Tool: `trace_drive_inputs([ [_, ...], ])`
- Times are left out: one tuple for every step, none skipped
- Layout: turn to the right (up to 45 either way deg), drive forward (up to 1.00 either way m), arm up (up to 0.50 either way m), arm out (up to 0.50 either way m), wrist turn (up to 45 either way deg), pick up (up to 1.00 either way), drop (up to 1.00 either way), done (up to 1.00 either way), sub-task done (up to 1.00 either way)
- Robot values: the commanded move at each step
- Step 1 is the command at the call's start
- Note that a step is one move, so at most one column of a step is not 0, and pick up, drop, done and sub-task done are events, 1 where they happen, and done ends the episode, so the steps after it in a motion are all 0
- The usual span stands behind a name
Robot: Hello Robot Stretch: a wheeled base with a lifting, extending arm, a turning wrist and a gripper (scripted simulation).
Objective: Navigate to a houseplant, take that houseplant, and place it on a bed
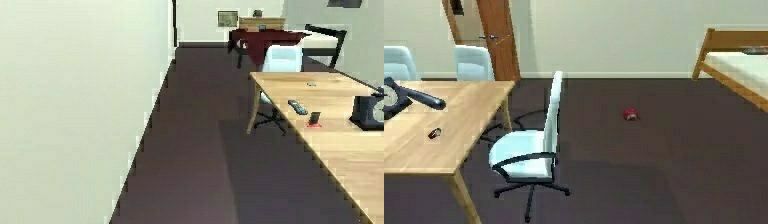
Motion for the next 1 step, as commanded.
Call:
trace_drive_inputs([
  [0.0,1.0,0.0,0.0,0.0,0.0,0.0,0.0,0.0],
])
